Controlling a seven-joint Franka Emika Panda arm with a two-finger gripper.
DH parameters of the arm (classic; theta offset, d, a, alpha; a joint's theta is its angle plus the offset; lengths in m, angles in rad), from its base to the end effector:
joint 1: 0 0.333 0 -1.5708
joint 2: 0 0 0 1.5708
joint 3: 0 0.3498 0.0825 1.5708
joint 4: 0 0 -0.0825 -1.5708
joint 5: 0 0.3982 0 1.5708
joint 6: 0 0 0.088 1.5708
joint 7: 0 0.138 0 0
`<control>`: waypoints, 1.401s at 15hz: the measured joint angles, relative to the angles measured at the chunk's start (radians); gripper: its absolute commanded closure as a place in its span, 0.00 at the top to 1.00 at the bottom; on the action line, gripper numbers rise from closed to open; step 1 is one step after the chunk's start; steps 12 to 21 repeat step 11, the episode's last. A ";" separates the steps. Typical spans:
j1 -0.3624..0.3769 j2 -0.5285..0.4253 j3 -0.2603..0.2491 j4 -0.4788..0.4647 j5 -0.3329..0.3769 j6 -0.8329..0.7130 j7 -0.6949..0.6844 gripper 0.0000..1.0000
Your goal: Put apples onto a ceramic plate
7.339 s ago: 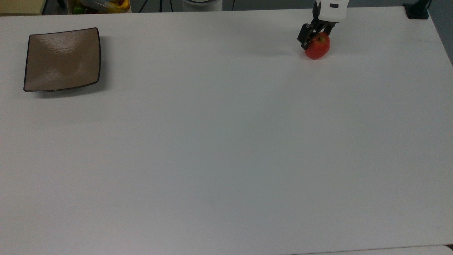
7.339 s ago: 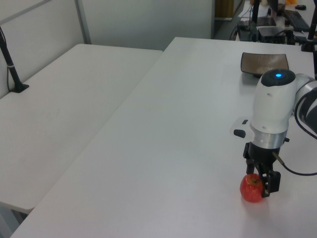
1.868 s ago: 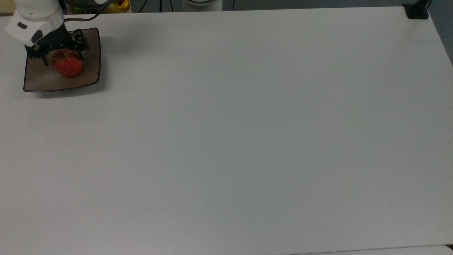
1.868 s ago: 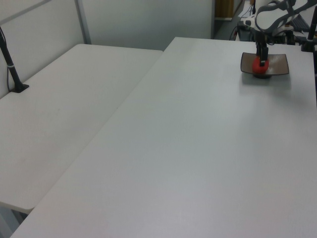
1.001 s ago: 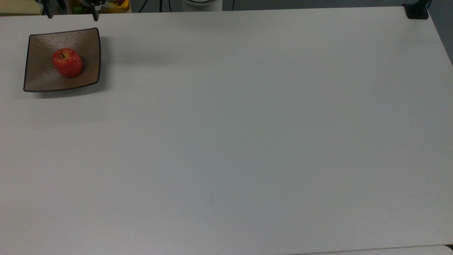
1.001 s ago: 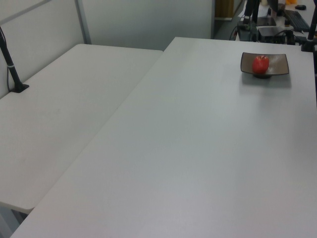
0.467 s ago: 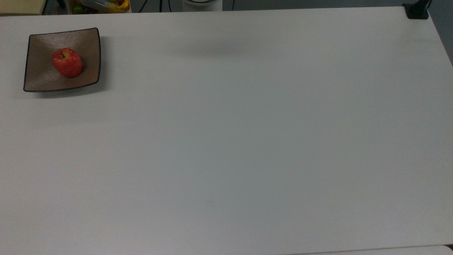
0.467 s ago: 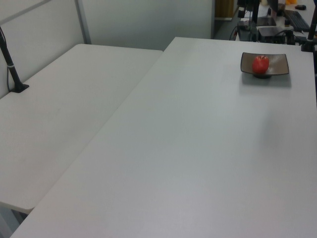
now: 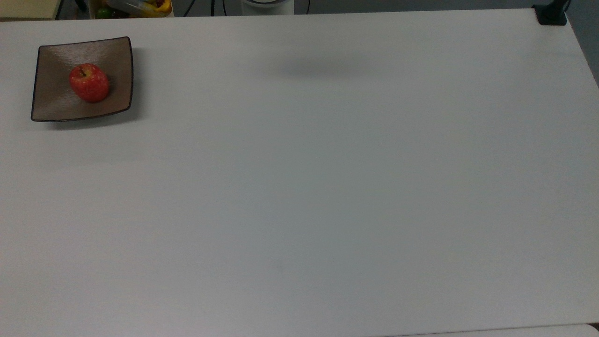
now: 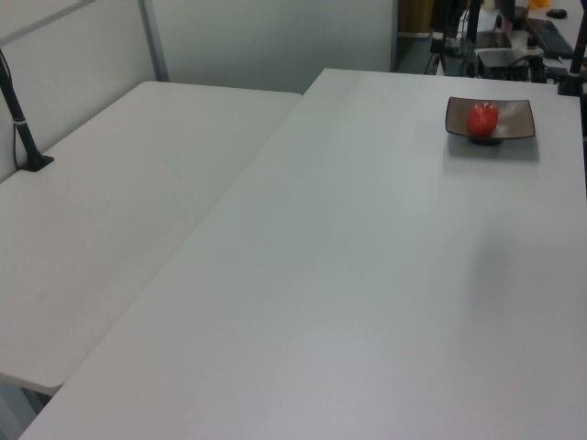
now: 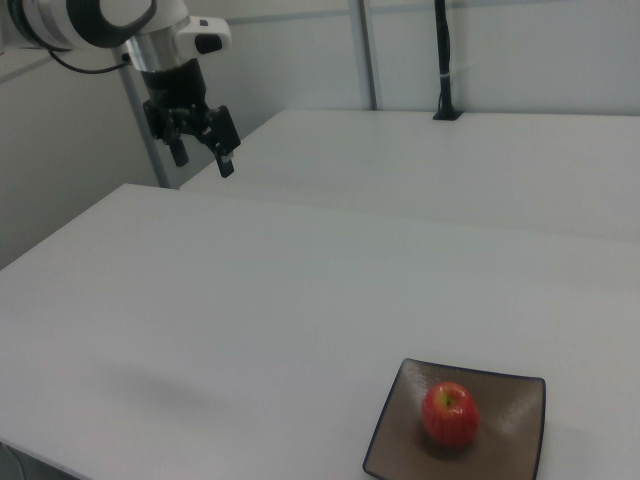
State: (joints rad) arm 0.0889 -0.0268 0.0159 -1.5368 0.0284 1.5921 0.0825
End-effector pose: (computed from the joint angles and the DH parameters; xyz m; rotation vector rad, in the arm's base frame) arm 0.5611 0.0630 0.6612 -3.1034 -0.0355 -0.1228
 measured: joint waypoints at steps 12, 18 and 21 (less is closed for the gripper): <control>0.035 0.008 -0.039 -0.072 0.012 0.100 -0.159 1.00; 0.035 0.008 -0.039 -0.072 0.012 0.100 -0.159 1.00; 0.035 0.008 -0.039 -0.072 0.012 0.100 -0.159 1.00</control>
